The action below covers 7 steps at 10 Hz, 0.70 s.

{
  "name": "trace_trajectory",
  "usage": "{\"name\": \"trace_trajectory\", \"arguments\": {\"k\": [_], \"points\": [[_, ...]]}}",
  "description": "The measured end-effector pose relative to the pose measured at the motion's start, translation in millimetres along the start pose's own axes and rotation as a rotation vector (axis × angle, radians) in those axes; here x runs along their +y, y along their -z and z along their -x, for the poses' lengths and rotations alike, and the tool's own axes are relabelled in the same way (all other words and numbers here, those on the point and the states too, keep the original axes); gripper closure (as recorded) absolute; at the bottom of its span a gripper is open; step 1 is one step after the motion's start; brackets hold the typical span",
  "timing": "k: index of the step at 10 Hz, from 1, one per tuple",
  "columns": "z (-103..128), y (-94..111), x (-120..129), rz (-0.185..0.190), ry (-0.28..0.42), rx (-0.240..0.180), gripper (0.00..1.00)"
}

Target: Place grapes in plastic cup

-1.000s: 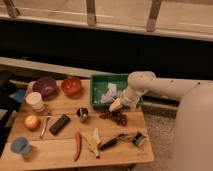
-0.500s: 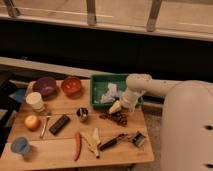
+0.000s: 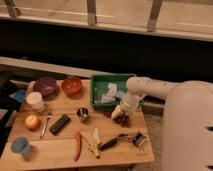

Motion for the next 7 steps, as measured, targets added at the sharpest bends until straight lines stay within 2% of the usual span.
{"name": "trace_trajectory", "arguments": {"k": [2, 4, 5, 7], "points": [[-6, 21, 8, 0.009, 0.016, -0.032, 0.75], [-17, 56, 29, 0.019, 0.066, -0.094, 0.95], [-25, 75, 38, 0.022, 0.093, -0.121, 0.99], [-51, 115, 67, 0.043, 0.171, -0.175, 1.0]]}}
